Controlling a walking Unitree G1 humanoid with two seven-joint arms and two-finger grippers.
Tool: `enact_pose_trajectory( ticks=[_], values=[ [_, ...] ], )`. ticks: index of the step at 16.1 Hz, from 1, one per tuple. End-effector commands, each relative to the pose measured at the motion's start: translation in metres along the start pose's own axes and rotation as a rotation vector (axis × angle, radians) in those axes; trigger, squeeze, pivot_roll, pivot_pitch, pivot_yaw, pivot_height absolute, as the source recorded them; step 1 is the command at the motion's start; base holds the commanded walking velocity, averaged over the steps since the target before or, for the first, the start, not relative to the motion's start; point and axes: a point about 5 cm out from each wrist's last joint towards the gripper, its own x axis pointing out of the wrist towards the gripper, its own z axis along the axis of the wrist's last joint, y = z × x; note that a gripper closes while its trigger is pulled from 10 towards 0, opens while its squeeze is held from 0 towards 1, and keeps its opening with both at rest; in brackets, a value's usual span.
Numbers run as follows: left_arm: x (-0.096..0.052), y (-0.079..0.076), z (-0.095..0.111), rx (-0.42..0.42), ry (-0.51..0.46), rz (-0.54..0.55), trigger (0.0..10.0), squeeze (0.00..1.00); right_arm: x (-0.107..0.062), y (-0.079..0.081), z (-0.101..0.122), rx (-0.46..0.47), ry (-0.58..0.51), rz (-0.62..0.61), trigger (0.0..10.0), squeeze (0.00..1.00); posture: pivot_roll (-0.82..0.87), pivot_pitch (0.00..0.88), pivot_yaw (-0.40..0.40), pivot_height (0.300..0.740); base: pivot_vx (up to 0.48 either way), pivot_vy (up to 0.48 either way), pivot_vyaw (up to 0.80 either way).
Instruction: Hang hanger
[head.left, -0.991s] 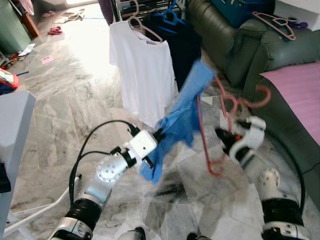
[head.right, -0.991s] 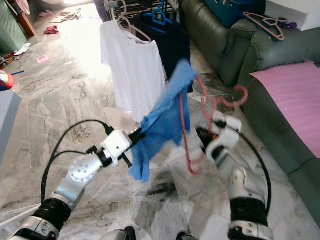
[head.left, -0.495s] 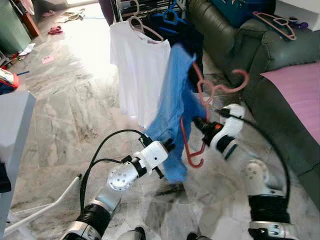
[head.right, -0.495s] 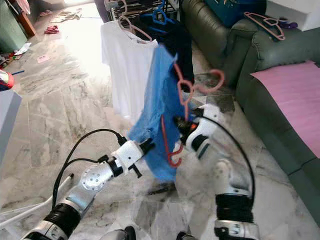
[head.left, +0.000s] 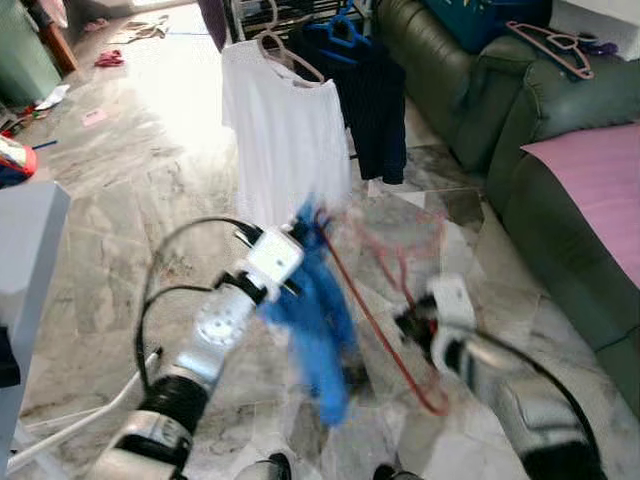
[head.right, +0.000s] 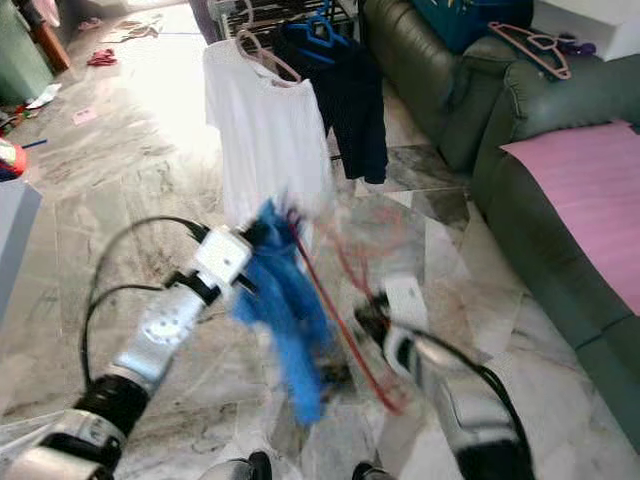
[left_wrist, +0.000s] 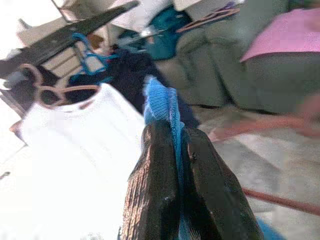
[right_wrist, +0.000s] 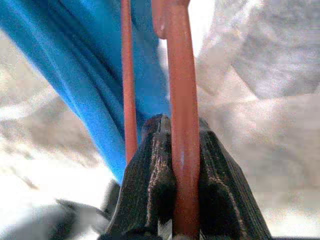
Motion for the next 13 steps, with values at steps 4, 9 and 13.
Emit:
enact_pose_trajectory(
  ticks=[4,9,13],
  values=[
    [0.0,0.018,-0.007,0.057,0.048,0.069,10.0,0.0,-0.01,-0.002,-0.015,-0.166,0.052,0.062,10.0,0.0,0.02,0.189,0.073,0.74,0.0,0.0,0.0],
    [0.004,0.011,-0.003,0.089,0.013,-0.006,10.0,0.0,-0.019,0.005,-0.014,-0.302,0.035,0.17,10.0,0.0,0.02,0.186,0.077,0.74,0.0,0.0,0.0],
    [0.002,0.01,-0.007,0.146,0.029,-0.029,10.0,0.0,-0.036,-0.01,-0.01,-0.42,0.05,0.193,10.0,0.0,0.02,0.186,0.078,0.74,0.0,0.0,0.0]
  ],
)
